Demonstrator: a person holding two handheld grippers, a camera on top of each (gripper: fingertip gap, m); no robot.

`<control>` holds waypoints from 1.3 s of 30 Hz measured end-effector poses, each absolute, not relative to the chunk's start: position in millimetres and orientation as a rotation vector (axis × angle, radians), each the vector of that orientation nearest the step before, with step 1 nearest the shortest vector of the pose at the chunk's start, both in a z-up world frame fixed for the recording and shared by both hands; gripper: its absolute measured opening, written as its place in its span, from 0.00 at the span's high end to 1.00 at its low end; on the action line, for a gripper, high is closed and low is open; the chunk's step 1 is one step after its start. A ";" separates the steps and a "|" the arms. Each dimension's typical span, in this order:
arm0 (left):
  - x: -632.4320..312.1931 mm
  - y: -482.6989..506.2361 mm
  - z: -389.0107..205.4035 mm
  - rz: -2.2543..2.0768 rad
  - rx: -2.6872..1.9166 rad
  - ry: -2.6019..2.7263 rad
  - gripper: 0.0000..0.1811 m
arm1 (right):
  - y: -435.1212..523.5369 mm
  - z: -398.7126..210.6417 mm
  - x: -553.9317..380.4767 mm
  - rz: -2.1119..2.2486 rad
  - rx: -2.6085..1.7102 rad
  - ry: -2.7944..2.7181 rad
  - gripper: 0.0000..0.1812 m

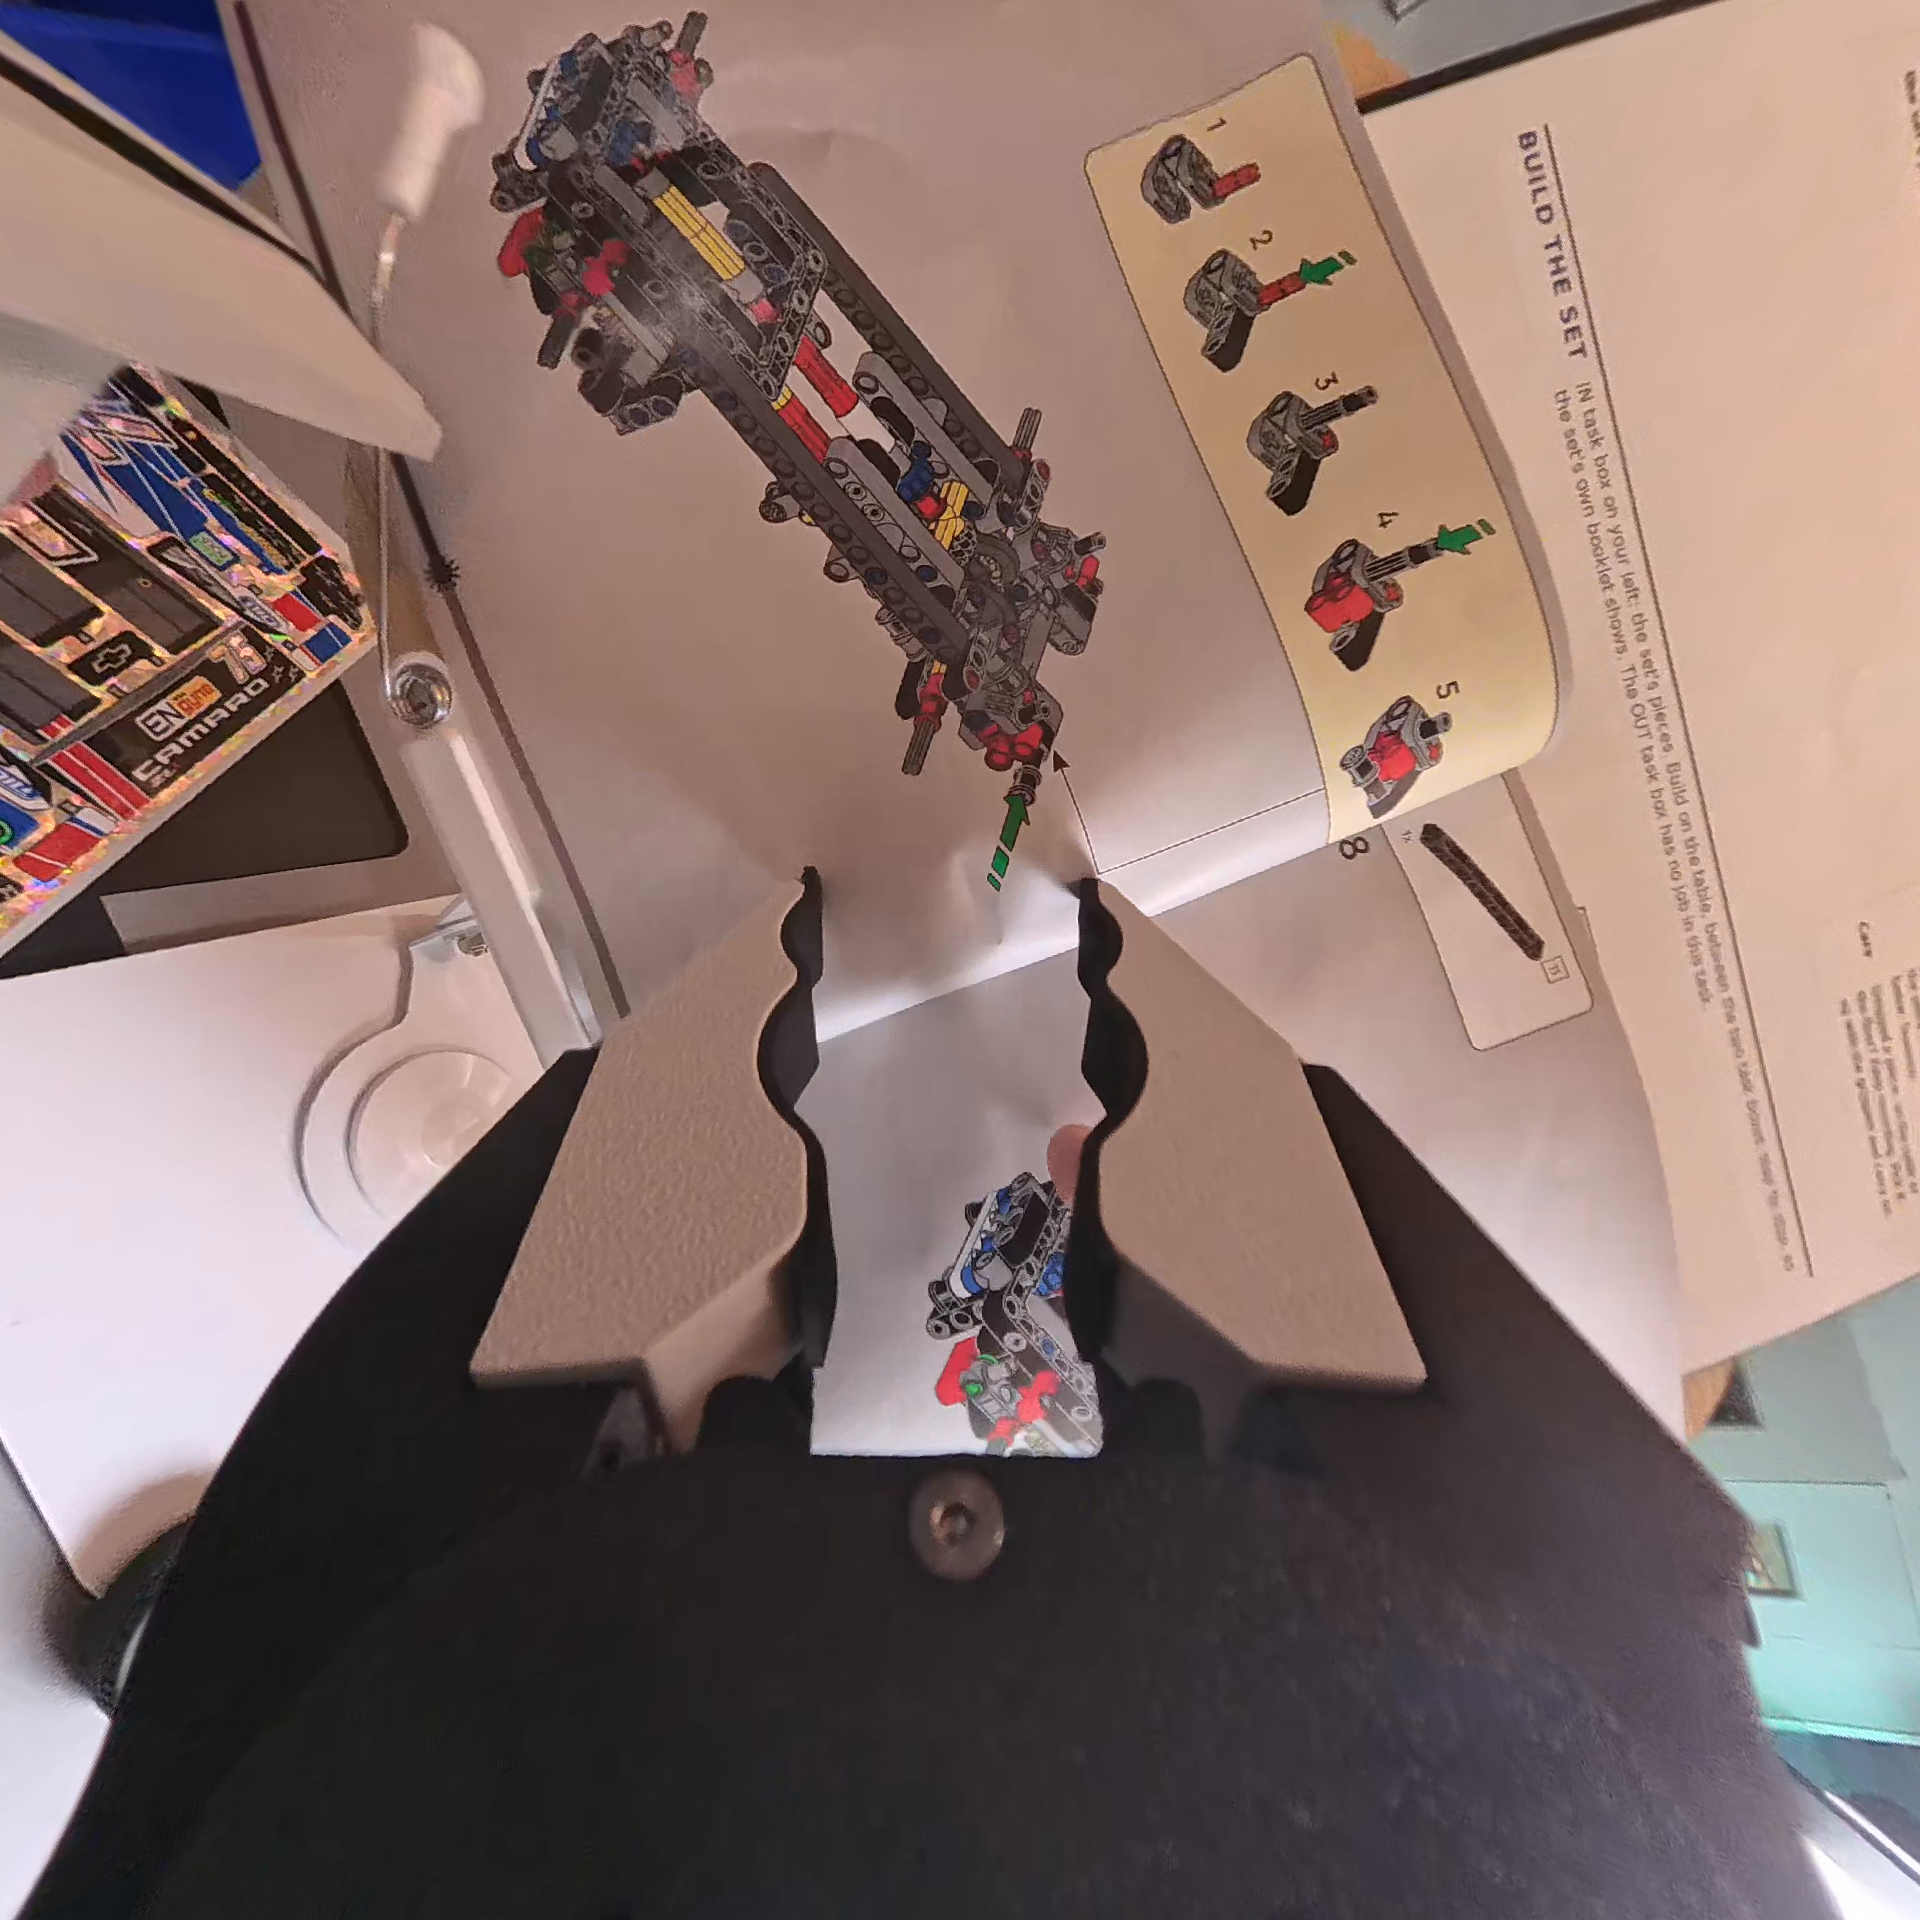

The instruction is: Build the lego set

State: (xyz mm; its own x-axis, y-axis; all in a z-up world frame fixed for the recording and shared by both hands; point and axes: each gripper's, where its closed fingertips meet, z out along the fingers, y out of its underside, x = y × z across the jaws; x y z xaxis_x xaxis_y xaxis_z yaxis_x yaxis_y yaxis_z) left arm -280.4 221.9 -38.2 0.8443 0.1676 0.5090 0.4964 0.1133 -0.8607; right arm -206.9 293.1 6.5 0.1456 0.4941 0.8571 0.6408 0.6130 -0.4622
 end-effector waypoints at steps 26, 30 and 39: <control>-163.5 250.5 -12.7 0.347 -1.697 0.638 1.00 | 315.4 -58.3 -52.0 0.226 -1.329 -1.211 0.75; -113.4 272.4 -5.8 0.316 -1.682 0.681 1.00 | 325.7 -113.1 -54.4 0.122 -1.353 -1.297 0.76; -122.7 334.7 -36.1 0.571 -1.801 0.623 1.00 | 347.1 -89.6 -46.2 -0.315 -1.164 -1.271 1.00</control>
State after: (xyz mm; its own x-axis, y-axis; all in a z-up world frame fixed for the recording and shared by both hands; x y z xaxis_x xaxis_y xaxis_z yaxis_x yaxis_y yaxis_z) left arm -122.7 334.7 -36.1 0.7461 -0.1363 -0.6517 -0.6610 -0.2688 -0.7006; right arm -46.2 347.1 -89.6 0.3404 0.3920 0.8547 0.7459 0.4409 -0.4992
